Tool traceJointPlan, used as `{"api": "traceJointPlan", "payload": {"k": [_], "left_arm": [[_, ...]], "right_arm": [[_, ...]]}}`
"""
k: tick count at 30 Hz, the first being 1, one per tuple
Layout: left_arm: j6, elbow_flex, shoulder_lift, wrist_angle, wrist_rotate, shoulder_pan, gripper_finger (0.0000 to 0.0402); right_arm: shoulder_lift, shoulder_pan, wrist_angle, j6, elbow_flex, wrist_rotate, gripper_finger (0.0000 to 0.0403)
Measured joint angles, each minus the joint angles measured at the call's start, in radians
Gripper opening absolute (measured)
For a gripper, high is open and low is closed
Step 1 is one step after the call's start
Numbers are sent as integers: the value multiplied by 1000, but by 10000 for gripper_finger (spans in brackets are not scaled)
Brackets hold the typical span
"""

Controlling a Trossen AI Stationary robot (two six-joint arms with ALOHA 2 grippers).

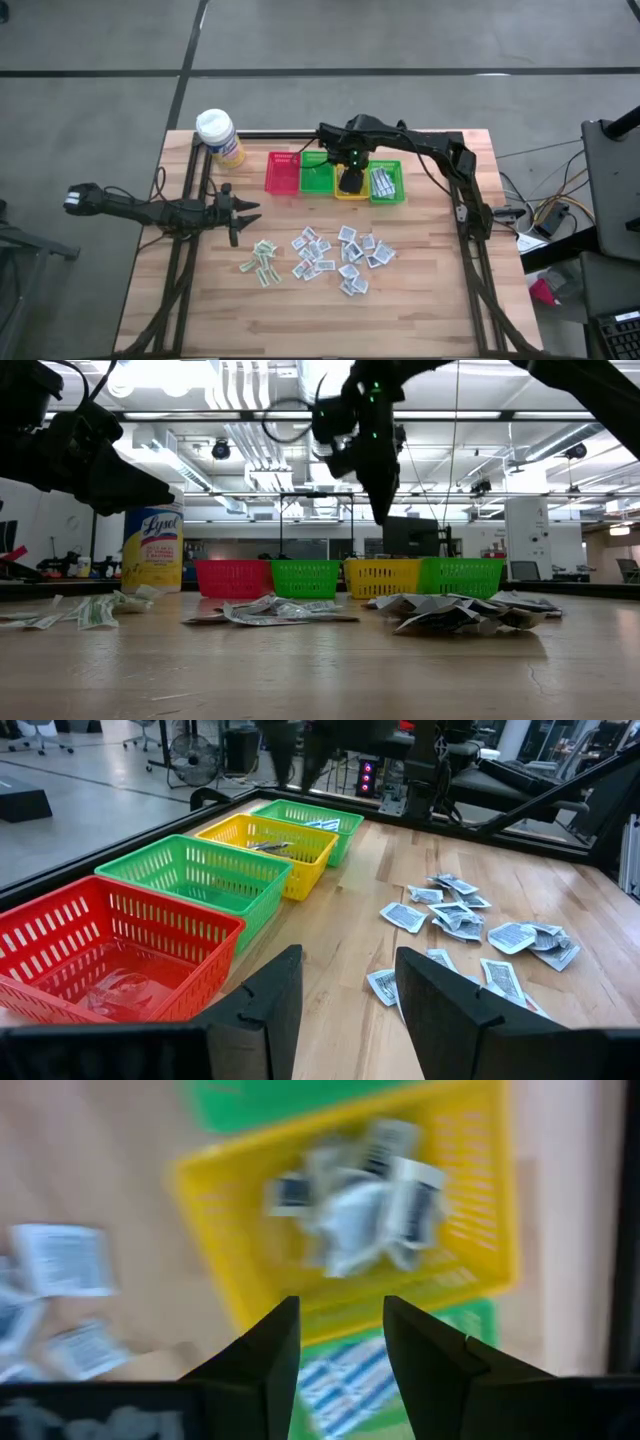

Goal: Pick & Place First Aid Supplies
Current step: Put the blue alcohol pad into the yellow bin

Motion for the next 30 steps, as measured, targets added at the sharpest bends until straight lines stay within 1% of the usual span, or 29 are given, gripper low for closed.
{"api": "traceJointPlan", "payload": {"k": [3, 7, 13, 21, 25, 30], "left_arm": [[0, 0, 0, 0, 0, 0, 158], [0, 0, 0, 0, 0, 0, 158], [4, 0, 0, 0, 0, 0, 158], [5, 0, 0, 0, 0, 0, 158], [5, 0, 0, 0, 0, 0, 158], [5, 0, 0, 0, 0, 0, 158]], "right_arm": [[-2, 46, -6, 0, 40, -36, 139], [-4, 117, -9, 0, 72, -58, 132], [-4, 223, -42, 3, 76, -62, 128], [-5, 354, -91, 3, 64, -66, 140], [-5, 398, -80, -3, 60, -65, 144], [-5, 415, -38, 0, 33, -65, 140]]}}
